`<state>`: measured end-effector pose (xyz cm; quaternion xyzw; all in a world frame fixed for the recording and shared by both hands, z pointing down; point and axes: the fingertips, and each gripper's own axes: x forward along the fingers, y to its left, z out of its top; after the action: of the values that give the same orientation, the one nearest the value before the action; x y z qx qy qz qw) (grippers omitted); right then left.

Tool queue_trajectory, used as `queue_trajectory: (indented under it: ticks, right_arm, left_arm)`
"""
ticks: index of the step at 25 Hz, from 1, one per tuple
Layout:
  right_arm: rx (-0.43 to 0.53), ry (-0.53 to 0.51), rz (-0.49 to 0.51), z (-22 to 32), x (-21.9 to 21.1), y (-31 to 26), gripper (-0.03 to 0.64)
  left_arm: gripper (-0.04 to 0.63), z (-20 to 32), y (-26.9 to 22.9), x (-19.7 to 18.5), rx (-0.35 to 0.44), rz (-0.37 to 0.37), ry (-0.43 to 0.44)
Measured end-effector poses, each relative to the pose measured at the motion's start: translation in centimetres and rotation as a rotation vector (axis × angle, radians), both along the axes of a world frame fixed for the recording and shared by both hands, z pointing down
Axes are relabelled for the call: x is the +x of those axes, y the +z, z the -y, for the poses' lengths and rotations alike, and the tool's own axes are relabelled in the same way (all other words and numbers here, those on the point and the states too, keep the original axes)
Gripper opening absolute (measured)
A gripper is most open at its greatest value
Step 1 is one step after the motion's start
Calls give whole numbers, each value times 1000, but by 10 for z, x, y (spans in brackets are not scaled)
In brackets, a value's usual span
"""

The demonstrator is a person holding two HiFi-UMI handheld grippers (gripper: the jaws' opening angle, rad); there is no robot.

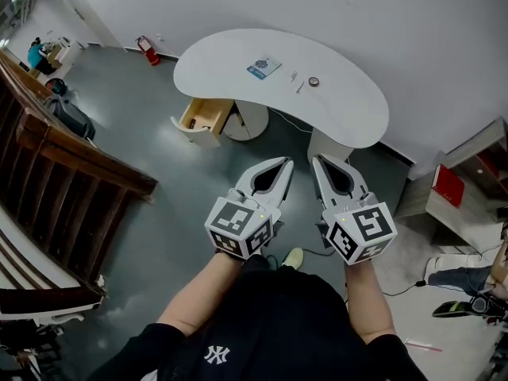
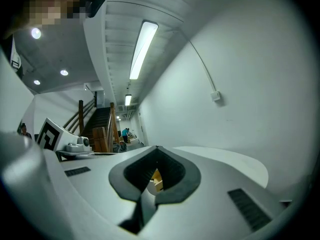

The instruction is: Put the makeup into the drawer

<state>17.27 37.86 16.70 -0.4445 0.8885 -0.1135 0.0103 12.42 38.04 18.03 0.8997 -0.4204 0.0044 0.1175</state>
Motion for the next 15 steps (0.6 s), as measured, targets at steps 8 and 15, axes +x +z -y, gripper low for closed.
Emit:
queue_trajectory:
  ticks: [8, 15]
  right_arm:
    - [-4, -11, 26, -1, 10, 0, 15]
    - [-19, -22, 39, 1, 11, 3, 15]
  left_arm:
    - [11, 0, -3, -3, 8, 5, -46]
    - [11, 0, 1, 0, -3, 20, -55]
